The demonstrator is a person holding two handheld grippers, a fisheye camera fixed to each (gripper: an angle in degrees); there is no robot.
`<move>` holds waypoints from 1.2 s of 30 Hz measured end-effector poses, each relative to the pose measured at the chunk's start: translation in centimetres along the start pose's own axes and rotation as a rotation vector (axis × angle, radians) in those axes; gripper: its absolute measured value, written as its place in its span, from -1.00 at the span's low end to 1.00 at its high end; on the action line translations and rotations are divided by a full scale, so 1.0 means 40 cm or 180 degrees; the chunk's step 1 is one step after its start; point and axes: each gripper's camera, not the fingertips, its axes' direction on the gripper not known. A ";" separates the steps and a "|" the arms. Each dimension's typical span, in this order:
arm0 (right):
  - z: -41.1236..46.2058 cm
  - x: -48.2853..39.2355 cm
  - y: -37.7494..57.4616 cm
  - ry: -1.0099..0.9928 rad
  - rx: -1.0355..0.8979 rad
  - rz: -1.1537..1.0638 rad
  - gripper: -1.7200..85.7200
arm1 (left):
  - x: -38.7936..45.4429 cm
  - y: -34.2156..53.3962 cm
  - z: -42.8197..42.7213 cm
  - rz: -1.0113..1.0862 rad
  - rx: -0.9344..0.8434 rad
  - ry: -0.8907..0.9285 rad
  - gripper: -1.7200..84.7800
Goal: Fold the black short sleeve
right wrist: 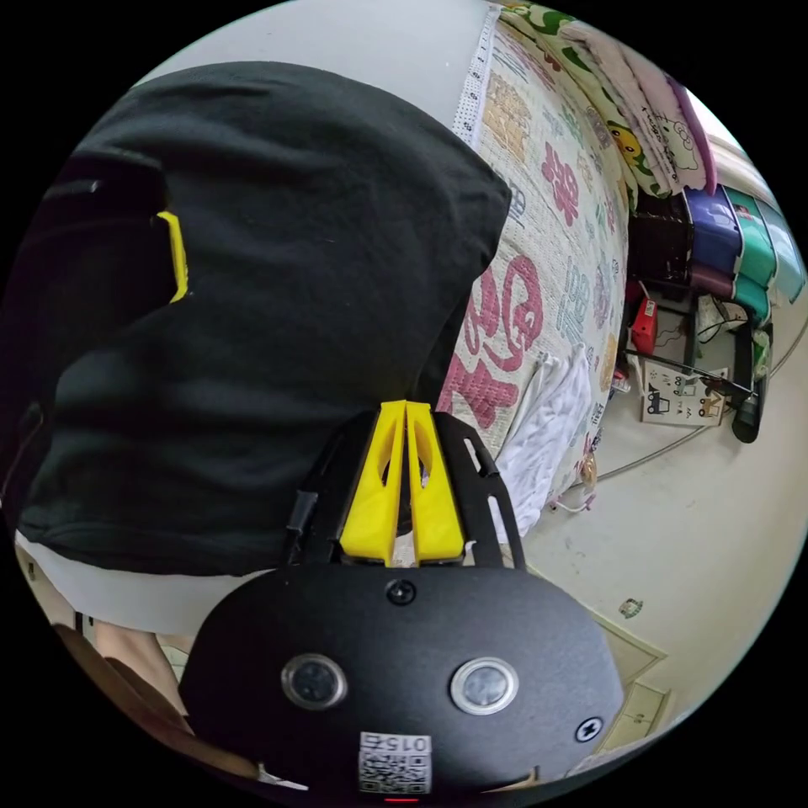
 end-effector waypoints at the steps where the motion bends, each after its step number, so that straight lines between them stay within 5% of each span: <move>1: -0.015 -0.008 -0.004 -0.0006 0.0006 0.0019 -0.97 | 0.004 -0.001 -0.003 -0.0005 -0.0002 -0.0003 -0.98; 17: -0.294 -0.107 -0.115 -0.0281 0.0107 0.0446 -0.97 | 0.103 -0.018 -0.019 -0.0040 0.0034 -0.0069 -0.98; 36: -0.956 -0.236 -0.294 -0.0609 0.0381 0.0184 -0.97 | 0.257 -0.045 -0.058 -0.0379 0.0202 -0.0130 -0.98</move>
